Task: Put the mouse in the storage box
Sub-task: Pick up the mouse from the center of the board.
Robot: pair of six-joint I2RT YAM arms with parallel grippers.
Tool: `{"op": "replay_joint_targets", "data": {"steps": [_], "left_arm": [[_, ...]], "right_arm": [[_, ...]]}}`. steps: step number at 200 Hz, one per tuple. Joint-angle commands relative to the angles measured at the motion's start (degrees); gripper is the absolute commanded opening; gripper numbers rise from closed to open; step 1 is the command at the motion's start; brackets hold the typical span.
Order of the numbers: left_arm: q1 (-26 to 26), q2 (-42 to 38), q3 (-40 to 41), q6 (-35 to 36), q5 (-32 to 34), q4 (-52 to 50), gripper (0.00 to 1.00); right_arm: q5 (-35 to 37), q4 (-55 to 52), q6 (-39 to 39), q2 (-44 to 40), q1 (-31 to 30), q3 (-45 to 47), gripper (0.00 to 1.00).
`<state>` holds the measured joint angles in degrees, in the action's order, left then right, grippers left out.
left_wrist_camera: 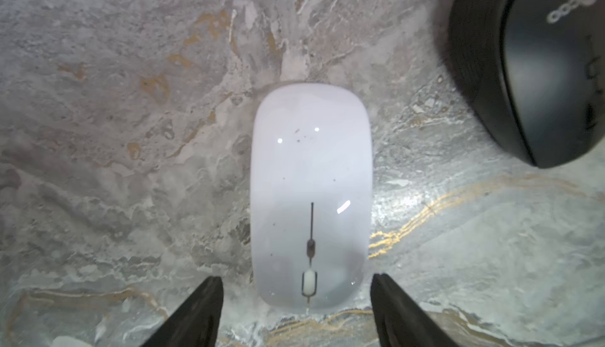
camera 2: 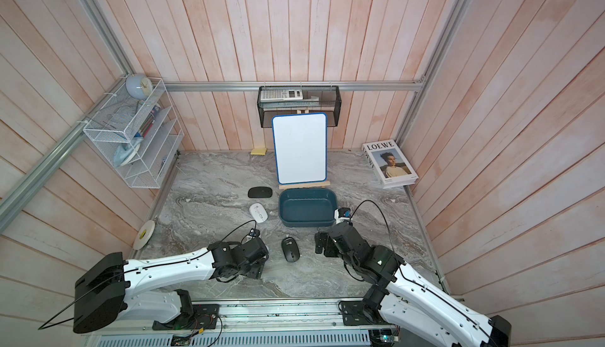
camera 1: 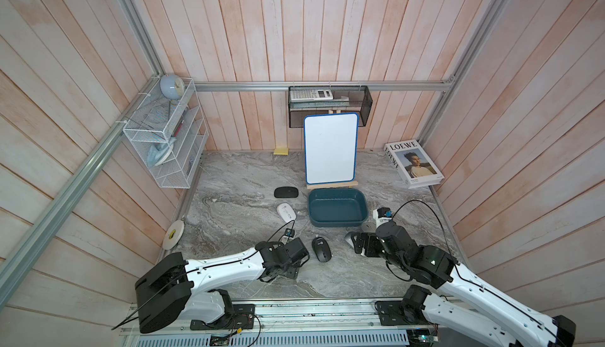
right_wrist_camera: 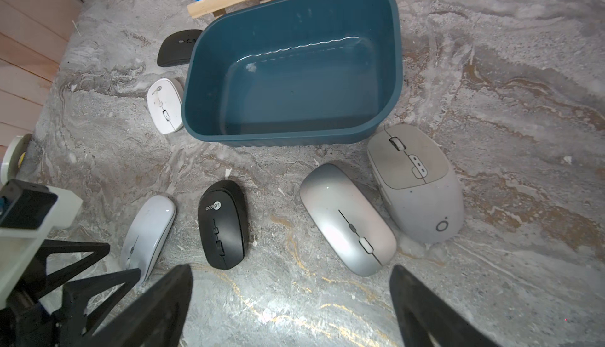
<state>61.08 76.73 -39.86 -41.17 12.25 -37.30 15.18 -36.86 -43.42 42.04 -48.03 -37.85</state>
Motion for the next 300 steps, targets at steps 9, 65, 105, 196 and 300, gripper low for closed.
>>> {"op": "replay_joint_targets", "data": {"steps": [9,65,105,196,300], "left_arm": [[0.3,1.8,-0.9,1.8,-0.8,2.5,0.79],[0.3,5.3,-1.7,1.9,0.7,1.9,0.86],[-0.5,9.1,-2.6,3.4,-0.3,2.6,0.68],[-1.3,5.7,-2.8,4.2,-0.9,1.4,0.43],[-1.0,-14.9,-20.6,18.5,-5.9,-14.8,0.42]], "right_arm": [[-2.4,0.6,-0.1,-0.3,1.1,0.3,0.98],[-4.0,2.0,0.1,1.2,1.7,0.1,0.98],[-4.7,2.2,0.2,2.1,2.2,-0.1,0.98],[-8.2,4.1,0.4,5.0,3.2,-1.5,0.98],[-31.9,9.0,-5.6,14.5,5.3,-16.8,0.98]]}}
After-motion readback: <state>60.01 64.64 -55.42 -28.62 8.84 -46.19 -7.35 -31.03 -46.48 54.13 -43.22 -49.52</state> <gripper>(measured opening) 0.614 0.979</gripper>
